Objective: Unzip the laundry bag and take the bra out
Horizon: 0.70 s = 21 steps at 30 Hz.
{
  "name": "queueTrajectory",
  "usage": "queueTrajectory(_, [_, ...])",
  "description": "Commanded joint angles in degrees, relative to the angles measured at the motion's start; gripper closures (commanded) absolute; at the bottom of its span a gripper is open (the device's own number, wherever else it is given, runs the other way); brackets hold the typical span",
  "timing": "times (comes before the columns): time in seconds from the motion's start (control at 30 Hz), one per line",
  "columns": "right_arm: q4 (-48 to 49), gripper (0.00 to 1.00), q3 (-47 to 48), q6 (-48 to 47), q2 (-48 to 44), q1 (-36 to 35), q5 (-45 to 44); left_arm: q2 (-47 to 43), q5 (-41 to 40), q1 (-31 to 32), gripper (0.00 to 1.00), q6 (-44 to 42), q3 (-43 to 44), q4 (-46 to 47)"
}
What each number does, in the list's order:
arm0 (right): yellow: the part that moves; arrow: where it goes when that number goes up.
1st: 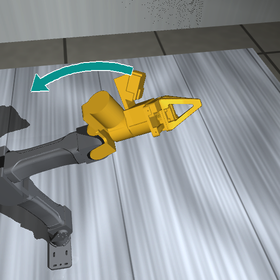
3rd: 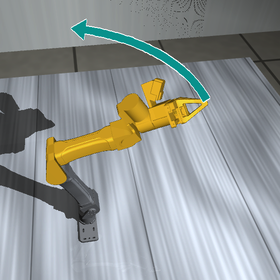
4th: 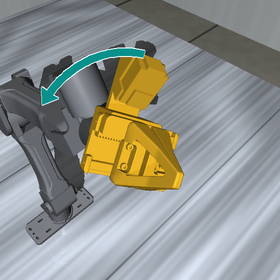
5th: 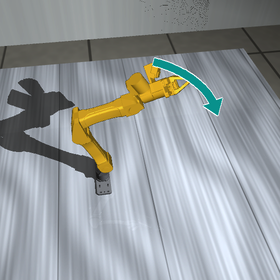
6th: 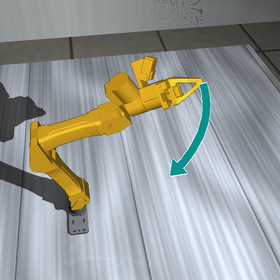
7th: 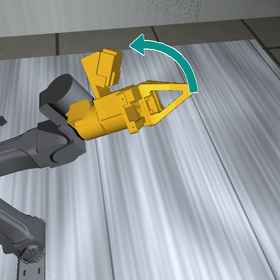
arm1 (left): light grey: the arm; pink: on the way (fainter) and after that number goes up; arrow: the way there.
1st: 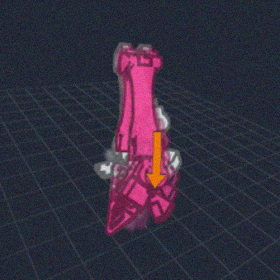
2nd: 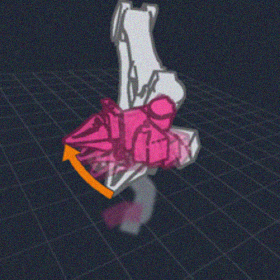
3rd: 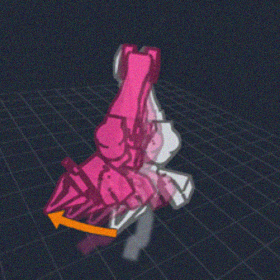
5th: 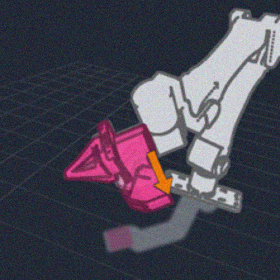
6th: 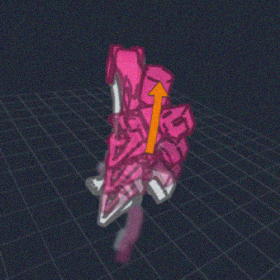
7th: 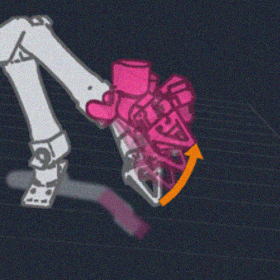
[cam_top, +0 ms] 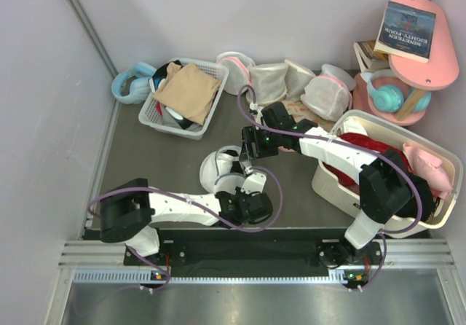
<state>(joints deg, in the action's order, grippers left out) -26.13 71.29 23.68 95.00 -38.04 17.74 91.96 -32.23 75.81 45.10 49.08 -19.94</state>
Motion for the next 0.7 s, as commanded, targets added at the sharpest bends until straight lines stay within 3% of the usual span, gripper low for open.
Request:
queueTrajectory(0.0, [1.8, 0.3, 0.1, 0.3, -0.3, 1.0, 0.6, -9.1, -4.0, 0.2, 1.0, 1.8, 0.9, -2.9])
queueTrajectory(0.1, [1.6, 0.31, 0.0, 0.1, -0.4, 1.0, 0.7, -15.4, -5.0, 0.2, 1.0, 1.8, 1.9, -5.3])
queueTrajectory(0.4, [1.3, 0.74, 0.3, -0.7, 0.6, 1.3, 1.2, -37.1, -10.3, -0.5, 1.0, -0.5, 1.6, -9.5])
queueTrajectory(0.53, [-0.1, 0.99, 0.8, -1.0, 0.3, 1.6, -0.2, -45.9, -14.4, -2.0, 1.0, 1.0, 1.3, -13.4])
queueTrajectory(0.67, [-2.3, 1.0, 1.4, -2.1, -0.3, 1.6, -2.1, -53.4, -20.3, -4.2, 1.0, 2.4, 1.4, -18.6])
